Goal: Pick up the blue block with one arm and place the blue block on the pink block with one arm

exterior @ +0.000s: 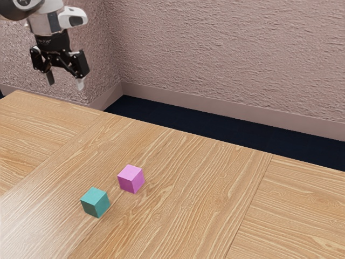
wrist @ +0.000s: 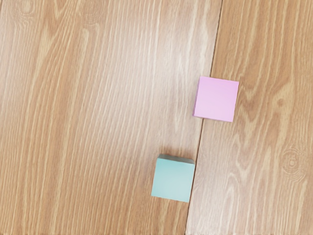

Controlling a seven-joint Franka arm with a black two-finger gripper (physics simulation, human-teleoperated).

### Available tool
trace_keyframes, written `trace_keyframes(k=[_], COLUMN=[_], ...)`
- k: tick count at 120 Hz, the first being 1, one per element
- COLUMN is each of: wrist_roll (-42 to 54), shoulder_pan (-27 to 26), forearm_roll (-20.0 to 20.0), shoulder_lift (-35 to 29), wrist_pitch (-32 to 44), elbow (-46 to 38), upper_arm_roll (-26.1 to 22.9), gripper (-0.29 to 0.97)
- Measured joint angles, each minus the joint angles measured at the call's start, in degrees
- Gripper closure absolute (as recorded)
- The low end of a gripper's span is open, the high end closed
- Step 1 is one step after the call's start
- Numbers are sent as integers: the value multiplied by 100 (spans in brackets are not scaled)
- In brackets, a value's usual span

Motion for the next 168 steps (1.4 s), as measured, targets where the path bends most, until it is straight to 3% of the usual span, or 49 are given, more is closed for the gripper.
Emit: trace_keyframes(k=[18, 40, 69, 93, 168], wrist_roll=[-35, -201, -585, -802, 876], shoulder_pan=[-5, -1, 1, -29, 319], forearm_roll=[-14, -30, -501, -818, -838], shoulder_lift=[-46, -81, -132, -634, 391], wrist_pitch=[33, 450, 2105, 3175, 5447], elbow=[-75, -983, -2878, -4121, -4841], upper_arm_roll=[26, 33, 31, -4, -4], gripper=[0, 0, 0, 0, 0])
